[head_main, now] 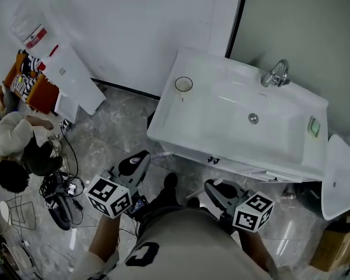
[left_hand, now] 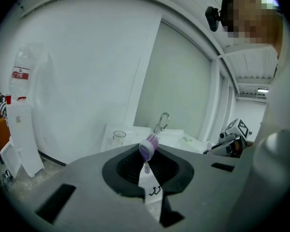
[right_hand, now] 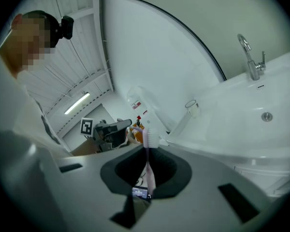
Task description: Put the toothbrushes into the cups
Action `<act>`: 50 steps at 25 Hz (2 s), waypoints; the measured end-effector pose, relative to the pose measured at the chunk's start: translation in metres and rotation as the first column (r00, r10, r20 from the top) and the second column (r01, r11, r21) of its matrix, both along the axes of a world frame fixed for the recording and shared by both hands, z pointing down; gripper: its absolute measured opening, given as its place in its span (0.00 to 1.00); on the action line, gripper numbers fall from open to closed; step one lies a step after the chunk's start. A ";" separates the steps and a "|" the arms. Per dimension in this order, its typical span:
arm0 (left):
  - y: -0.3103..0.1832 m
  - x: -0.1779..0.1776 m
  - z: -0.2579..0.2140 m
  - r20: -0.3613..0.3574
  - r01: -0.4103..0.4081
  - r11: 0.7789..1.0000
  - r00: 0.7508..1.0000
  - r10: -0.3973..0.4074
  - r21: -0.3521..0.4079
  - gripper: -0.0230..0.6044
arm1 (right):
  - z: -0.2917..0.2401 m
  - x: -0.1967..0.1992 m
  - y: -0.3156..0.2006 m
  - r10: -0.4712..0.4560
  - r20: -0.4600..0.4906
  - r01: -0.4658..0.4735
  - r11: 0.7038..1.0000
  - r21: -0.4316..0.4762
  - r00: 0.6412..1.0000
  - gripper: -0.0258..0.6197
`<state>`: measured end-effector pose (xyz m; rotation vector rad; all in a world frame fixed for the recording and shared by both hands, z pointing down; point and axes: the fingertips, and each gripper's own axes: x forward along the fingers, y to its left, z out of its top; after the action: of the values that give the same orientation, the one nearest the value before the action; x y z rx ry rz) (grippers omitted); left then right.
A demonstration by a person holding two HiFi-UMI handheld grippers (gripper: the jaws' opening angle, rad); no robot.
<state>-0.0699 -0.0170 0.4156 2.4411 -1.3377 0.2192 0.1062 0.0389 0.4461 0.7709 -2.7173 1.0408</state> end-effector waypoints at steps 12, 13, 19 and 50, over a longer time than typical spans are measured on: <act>-0.073 -0.043 -0.006 -0.052 -0.045 0.999 0.998 0.046 0.022 0.10 | -0.008 -0.045 -0.053 0.031 -0.083 -0.028 0.999 0.040 0.996 0.09; -0.077 -0.045 -0.006 -0.054 -0.047 0.999 0.997 0.048 0.023 0.10 | -0.008 -0.048 -0.055 0.029 -0.087 -0.025 0.999 0.039 0.996 0.09; -0.099 -0.058 -0.006 -0.072 -0.066 0.997 0.995 0.068 0.032 0.10 | -0.007 -0.060 -0.071 0.044 -0.110 -0.040 0.998 0.041 0.993 0.09; -0.184 -0.097 -0.021 -0.103 -0.069 0.995 0.992 0.076 0.069 0.10 | -0.002 -0.101 -0.140 0.053 -0.120 -0.055 0.998 -0.015 0.991 0.09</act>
<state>-0.1673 -0.2006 0.3944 2.5201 -1.2318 0.0644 0.0052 -0.1013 0.4445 0.8792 -2.5969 0.9946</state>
